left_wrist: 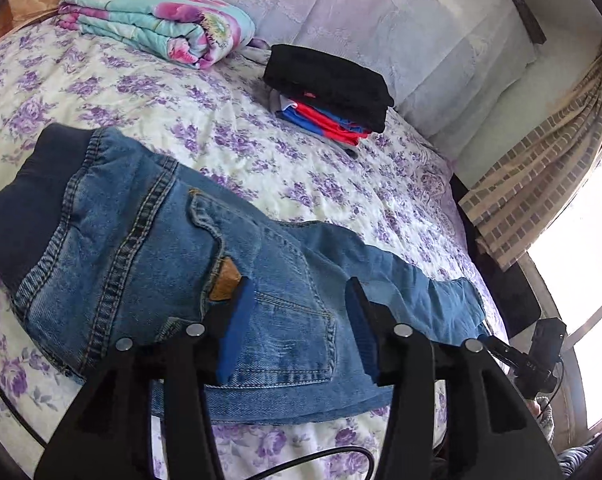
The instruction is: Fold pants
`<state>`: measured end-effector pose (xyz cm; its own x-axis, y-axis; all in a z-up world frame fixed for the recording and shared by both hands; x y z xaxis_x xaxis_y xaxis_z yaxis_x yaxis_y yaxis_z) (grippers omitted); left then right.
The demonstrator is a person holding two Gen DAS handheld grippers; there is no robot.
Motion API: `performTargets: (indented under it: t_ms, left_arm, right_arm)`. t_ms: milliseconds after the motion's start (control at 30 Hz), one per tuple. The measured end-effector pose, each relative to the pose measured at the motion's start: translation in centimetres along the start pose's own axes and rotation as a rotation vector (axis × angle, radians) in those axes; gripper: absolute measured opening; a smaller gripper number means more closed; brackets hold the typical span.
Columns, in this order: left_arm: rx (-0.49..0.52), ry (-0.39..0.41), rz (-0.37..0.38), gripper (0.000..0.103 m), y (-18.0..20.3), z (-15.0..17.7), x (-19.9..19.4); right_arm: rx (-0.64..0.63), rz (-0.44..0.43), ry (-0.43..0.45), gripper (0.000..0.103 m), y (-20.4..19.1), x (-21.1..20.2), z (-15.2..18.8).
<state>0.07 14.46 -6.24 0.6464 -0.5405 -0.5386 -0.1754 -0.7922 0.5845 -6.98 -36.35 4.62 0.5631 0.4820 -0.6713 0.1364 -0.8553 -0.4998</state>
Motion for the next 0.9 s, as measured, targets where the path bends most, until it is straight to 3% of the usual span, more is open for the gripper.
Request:
performTargets:
  t_ms: [133, 400, 467, 500, 533, 600, 800, 900]
  left_arm:
    - [0.000, 0.016, 0.017, 0.046, -0.5, 0.4, -0.3]
    - [-0.003, 0.004, 0.025, 0.046, -0.8, 0.3, 0.0]
    - [-0.004, 0.004, 0.026, 0.046, -0.8, 0.3, 0.0]
    - [-0.006, 0.005, 0.027, 0.046, -0.8, 0.3, 0.0]
    - [-0.009, 0.004, 0.029, 0.046, -0.9, 0.3, -0.1]
    - [-0.014, 0.001, 0.036, 0.046, -0.9, 0.2, -0.2]
    - [-0.020, 0.015, 0.070, 0.046, -1.0, -0.5, -1.5]
    - [-0.016, 0.007, 0.066, 0.046, -1.1, -0.3, -1.2]
  right_arm:
    - [0.224, 0.010, 0.002, 0.054, 4.3, 0.2, -0.1]
    - [0.549, -0.170, 0.074, 0.056, 9.8, 2.4, -1.2]
    - [0.540, -0.169, 0.084, 0.053, 9.9, 2.4, -1.4]
    - [0.524, -0.151, 0.094, 0.041, 9.8, 2.2, -1.5]
    - [0.500, -0.124, 0.110, 0.021, 9.6, 1.9, -1.5]
    - [0.449, -0.092, 0.148, 0.009, 9.0, 0.5, -1.5]
    - [0.298, -0.029, 0.272, 0.003, 5.0, -7.2, -1.9]
    - [0.328, 0.022, 0.213, 0.007, 6.4, -7.2, -0.3]
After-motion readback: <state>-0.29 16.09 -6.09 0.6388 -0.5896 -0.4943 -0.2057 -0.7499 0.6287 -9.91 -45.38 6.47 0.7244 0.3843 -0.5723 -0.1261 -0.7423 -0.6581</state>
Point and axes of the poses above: each gripper's, at about its wrist camera, not at the fingertips, and x roughly the way its jaws point, y to its right, z to its underside, the point moved 3 cm from there along x, roughly the way its jaws point, and after that the axes turned 1 degree about -y, right-handed, at the moved point
